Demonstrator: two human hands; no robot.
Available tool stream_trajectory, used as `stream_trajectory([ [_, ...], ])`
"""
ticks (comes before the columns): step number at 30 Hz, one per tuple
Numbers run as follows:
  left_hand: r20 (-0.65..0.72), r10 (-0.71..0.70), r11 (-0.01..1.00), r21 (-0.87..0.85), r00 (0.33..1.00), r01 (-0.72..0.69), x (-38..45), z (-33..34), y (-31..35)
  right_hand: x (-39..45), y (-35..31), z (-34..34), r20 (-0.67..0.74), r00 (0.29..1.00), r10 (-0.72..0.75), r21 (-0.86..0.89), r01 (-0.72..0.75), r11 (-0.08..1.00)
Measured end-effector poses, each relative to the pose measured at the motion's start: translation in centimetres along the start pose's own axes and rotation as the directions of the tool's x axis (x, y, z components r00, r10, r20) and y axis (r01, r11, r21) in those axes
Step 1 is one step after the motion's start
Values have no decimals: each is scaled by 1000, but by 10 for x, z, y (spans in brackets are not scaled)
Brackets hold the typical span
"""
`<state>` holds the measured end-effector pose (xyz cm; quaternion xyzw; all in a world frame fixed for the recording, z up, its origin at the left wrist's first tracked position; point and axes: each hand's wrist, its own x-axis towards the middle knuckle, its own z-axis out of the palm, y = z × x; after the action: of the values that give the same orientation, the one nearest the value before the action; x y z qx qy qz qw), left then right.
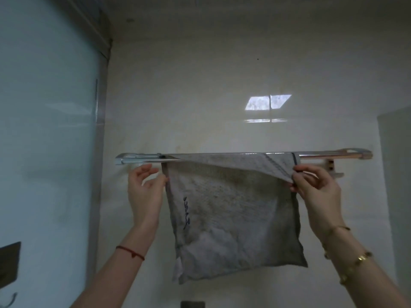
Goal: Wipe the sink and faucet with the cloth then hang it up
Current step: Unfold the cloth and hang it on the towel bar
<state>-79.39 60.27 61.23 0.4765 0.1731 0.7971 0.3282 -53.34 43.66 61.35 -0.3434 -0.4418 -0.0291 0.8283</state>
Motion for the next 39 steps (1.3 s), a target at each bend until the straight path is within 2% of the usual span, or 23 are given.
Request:
stream_trajectory([
  [2, -32, -73, 997, -31, 997, 72, 12, 8, 7, 0, 0, 0, 12, 1000, -6, -10, 6, 1000],
  [6, -79, -140, 987, 67, 987, 145, 25, 20, 24, -1, 1, -1, 9, 1000, -9, -19, 9, 1000],
  [10, -67, -87, 971, 218, 994, 100, 28, 18, 27, 0, 3, -1, 1, 1000, -7, -15, 7, 1000],
  [19, -54, -45, 986, 158, 998, 53, 20, 17, 22, -4, -2, 0, -5, 1000, 28, 20, -28, 999],
  [24, 7, -27, 994, 103, 1000, 26, -9, -4, -3, -10, 0, -5, -47, 999, 27, 18, -27, 999],
  [30, 141, -101, 988, 127, 985, 83, -32, -30, -45, -23, 25, -24, 9, 992, 123, -57, -122, 991],
  [36, 220, -26, 974, 226, 975, -25, -37, -44, -58, -43, 47, -30, 18, 984, 177, -98, -174, 980],
  [39, 248, -48, 980, 197, 967, -2, -37, -53, -67, -48, 57, -28, -26, 984, 174, -135, -176, 975],
])
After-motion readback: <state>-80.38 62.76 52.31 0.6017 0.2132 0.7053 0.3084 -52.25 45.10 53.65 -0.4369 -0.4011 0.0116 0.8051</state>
